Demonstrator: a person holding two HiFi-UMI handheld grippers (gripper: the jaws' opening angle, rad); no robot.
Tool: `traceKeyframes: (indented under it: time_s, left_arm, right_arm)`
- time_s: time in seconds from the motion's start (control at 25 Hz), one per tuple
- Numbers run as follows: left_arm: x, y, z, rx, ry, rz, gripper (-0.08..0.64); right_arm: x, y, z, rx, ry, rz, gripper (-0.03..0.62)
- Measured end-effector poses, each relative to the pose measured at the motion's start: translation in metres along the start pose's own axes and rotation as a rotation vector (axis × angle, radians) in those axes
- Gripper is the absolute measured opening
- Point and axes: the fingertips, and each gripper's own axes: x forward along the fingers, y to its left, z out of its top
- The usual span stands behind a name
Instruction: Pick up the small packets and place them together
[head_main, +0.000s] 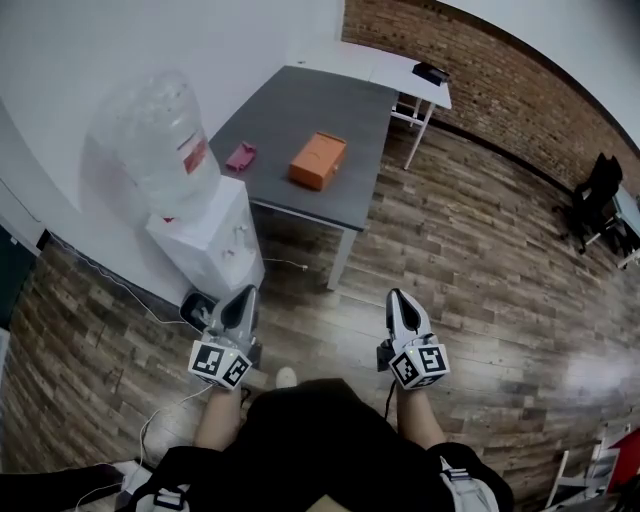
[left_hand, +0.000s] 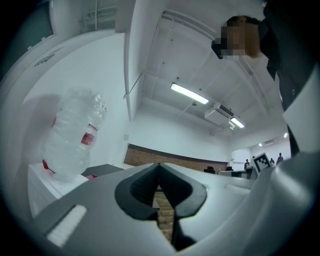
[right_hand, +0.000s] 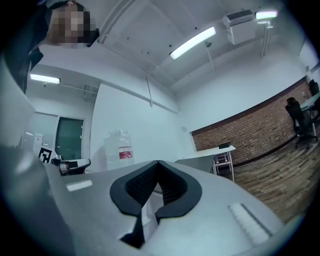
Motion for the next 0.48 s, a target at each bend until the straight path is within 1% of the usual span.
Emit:
traceKeyframes:
  time_s: [0.2,0.36,0.48]
  left_arm:
    - [0.024,0.034,0.005,-0.017,0.002,-0.027,-0.002]
    - [0.034,0.056,0.002,-0.019,0.031,-0.057,0.0]
    - [0.04,0.068,-0.007,-0.021,0.057,-0.07,-0.002]
  right_arm:
    - [0.039,0.009,-0.001,0.007,-0.005,-0.013,0.002]
    - [0.057,0.021,-0.005,0.006,-0.004,-0.02,0.002]
    - [0.066,0.028,-0.013,0.004,0.024,-0.02,0.002]
